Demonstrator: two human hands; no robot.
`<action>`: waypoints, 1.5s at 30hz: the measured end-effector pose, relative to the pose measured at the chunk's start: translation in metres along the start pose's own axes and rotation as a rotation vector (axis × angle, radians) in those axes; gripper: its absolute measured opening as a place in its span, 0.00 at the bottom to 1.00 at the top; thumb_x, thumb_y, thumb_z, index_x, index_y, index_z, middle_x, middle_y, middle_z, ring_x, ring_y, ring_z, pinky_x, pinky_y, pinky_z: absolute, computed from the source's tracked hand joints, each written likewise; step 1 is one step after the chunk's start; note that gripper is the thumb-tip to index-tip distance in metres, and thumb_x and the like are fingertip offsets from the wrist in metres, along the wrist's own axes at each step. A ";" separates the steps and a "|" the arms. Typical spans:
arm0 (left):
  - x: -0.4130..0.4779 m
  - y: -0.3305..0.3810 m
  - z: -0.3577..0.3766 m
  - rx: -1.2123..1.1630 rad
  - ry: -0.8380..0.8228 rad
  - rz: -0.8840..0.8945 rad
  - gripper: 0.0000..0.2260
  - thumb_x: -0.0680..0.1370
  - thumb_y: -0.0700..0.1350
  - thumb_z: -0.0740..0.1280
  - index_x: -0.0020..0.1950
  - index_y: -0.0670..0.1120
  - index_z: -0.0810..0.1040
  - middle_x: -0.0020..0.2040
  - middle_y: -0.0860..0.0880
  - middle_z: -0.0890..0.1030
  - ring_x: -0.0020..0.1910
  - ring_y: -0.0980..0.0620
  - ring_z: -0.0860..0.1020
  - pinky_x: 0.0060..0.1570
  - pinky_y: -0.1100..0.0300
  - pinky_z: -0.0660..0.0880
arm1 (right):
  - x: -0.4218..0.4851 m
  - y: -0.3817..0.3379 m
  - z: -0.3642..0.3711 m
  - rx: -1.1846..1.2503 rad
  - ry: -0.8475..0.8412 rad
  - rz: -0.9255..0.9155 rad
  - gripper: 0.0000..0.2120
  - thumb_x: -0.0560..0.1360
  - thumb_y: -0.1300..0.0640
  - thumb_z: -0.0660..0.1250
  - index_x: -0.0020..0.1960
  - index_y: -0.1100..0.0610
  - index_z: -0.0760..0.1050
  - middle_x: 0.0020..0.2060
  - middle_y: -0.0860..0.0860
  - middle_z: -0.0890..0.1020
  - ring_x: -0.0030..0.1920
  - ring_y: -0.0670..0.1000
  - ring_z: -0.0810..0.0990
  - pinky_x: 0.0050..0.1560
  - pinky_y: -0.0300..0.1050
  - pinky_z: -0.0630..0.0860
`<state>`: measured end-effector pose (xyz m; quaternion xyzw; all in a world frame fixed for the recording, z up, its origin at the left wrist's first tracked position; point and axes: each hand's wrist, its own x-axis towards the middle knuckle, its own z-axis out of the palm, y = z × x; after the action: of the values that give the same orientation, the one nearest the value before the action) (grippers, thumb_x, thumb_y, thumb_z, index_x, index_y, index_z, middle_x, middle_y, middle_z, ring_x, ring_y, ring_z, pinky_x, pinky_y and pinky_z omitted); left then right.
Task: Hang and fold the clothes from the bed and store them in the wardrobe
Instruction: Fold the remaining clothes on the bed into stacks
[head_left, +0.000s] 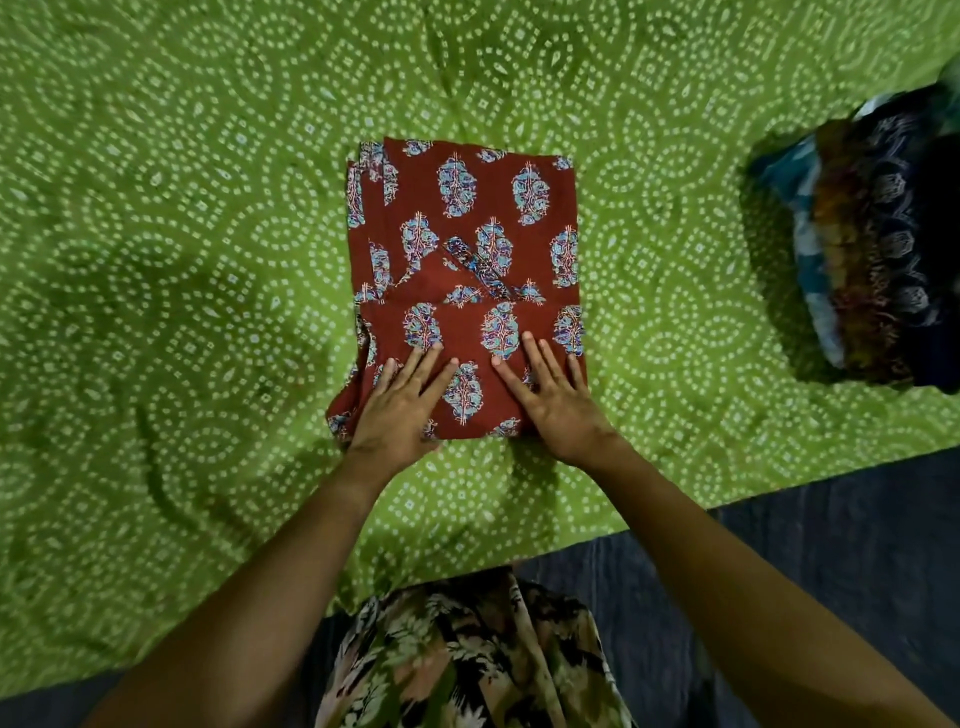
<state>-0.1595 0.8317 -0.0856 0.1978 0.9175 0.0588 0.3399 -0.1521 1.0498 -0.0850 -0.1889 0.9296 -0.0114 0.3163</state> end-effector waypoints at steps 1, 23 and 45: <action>0.002 0.002 -0.003 0.010 -0.009 -0.011 0.43 0.74 0.44 0.67 0.76 0.51 0.37 0.76 0.48 0.37 0.75 0.48 0.38 0.72 0.52 0.37 | 0.002 0.001 -0.005 0.021 -0.041 0.008 0.38 0.77 0.63 0.54 0.75 0.48 0.32 0.74 0.60 0.35 0.76 0.59 0.38 0.74 0.60 0.44; 0.055 -0.013 -0.143 -0.342 0.468 -0.172 0.21 0.73 0.37 0.65 0.66 0.44 0.72 0.61 0.42 0.77 0.59 0.42 0.75 0.60 0.51 0.71 | 0.067 0.062 -0.127 0.269 -0.022 0.210 0.20 0.74 0.64 0.61 0.66 0.61 0.69 0.61 0.63 0.75 0.61 0.61 0.74 0.56 0.49 0.72; 0.042 0.054 -0.064 -2.433 0.400 -0.996 0.05 0.74 0.37 0.66 0.45 0.47 0.77 0.34 0.51 0.83 0.30 0.55 0.80 0.23 0.69 0.72 | 0.056 0.059 -0.068 1.926 0.117 0.681 0.21 0.62 0.63 0.78 0.54 0.61 0.79 0.41 0.53 0.85 0.41 0.53 0.85 0.44 0.54 0.81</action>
<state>-0.2129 0.8998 -0.0488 -0.5970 0.2887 0.7345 0.1443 -0.2531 1.0776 -0.0712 0.4206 0.5441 -0.6722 0.2743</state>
